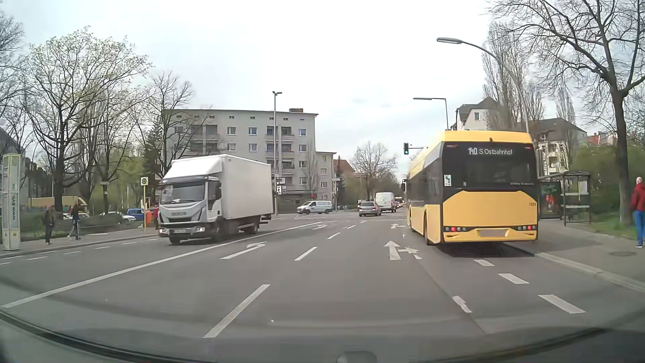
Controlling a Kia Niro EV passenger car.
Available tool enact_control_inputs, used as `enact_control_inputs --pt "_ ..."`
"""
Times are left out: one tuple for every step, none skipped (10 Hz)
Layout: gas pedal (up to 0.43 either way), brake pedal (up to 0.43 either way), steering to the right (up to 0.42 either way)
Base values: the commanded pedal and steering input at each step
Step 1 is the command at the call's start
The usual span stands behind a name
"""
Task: Follow the waypoints while adhering to traffic rules and regulations
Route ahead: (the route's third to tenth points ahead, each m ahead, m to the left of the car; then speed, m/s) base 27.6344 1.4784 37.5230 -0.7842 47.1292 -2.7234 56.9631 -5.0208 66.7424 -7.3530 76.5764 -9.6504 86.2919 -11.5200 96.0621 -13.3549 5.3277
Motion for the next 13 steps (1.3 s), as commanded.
enact_control_inputs --pt "0.000 0.244 0.068" --pt "0.000 0.226 0.068" --pt "0.000 0.213 0.068" --pt "0.000 0.189 0.068" --pt "0.000 0.177 0.069" --pt "0.000 0.165 0.070" --pt "0.000 0.146 0.071" --pt "0.000 0.067 0.070" --pt "0.000 0.012 0.070" --pt "0.000 0.000 0.069" --pt "0.000 0.000 0.065" --pt "0.000 0.000 0.063" --pt "0.000 0.000 0.063"
